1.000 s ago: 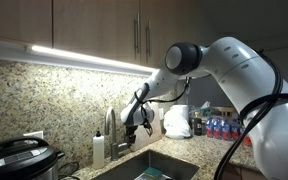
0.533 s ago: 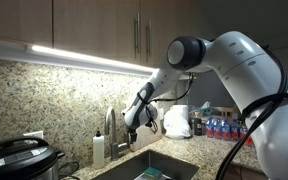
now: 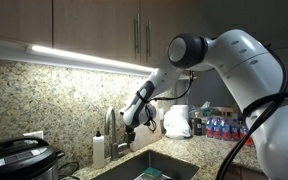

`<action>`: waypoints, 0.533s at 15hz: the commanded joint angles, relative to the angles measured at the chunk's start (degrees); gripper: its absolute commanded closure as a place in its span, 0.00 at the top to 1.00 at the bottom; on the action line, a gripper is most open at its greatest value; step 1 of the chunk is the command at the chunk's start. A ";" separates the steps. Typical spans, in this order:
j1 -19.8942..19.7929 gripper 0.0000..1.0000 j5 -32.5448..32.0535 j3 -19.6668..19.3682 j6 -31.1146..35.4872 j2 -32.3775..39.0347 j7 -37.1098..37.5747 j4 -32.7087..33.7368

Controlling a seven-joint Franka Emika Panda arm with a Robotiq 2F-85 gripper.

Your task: Turn the tap faucet to the left, then open the tap

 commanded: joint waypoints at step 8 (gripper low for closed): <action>-1.86 1.00 -1.23 2.68 -1.87 0.61 0.71 1.14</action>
